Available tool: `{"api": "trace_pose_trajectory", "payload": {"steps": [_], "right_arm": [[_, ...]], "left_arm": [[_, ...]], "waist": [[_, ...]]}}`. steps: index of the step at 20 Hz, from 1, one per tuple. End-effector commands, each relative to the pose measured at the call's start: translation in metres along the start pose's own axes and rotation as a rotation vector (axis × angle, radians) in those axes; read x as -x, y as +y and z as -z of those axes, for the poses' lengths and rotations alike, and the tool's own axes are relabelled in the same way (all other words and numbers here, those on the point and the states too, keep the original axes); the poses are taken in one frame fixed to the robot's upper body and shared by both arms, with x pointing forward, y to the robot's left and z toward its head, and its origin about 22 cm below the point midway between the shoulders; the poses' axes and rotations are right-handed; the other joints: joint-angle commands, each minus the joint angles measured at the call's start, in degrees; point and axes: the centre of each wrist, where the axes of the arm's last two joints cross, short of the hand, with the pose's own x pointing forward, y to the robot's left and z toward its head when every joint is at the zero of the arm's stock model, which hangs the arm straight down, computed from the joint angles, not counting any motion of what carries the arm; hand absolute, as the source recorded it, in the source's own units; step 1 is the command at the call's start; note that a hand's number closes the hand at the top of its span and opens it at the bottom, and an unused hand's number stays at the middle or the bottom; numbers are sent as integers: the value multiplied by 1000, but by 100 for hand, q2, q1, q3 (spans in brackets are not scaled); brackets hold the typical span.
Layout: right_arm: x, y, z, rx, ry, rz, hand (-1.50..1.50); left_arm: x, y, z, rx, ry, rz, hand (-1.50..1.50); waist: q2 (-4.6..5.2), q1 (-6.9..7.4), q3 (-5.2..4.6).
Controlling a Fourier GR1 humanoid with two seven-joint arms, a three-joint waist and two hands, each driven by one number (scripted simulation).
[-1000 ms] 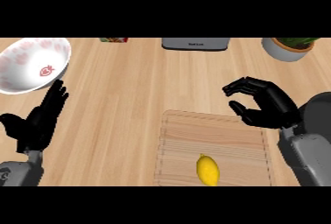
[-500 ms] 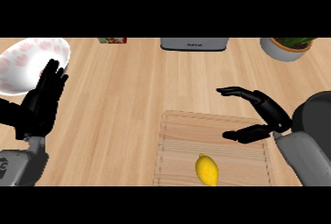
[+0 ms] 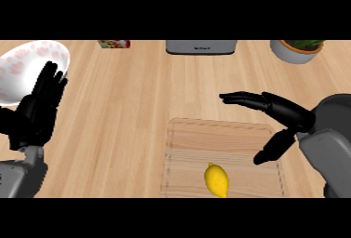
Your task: Pick the lemon from the cutting board and place it in the pot
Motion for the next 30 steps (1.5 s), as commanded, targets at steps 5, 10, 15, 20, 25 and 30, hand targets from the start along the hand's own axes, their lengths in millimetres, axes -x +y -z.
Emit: {"api": "trace_pose_trajectory", "payload": {"steps": [5, 10, 15, 20, 25, 30], "right_arm": [[-60, 27, 42, -369, 141, -255, -150], [-71, 53, 52, -507, 253, -320, -150], [-91, 64, 52, -494, 282, -283, -150], [-74, 97, 27, -528, 299, -271, -150], [-75, 109, 34, -523, 379, -367, -150], [-68, 114, 36, -516, 404, -387, -150]], "left_arm": [[2, 7, 0, -6, 5, 1, 0], [-12, 6, 9, -10, -4, -10, 0], [-8, 3, -16, -13, -2, -3, 0], [14, -14, -11, -9, 7, -7, 0], [-8, 6, -6, 6, -4, -6, 0], [6, 1, -4, -8, -12, 8, 0]], "waist": [[-17, -69, -6], [13, -39, 1], [11, -8, 5], [20, -29, 6], [18, -15, 6], [22, -17, 6]]}}
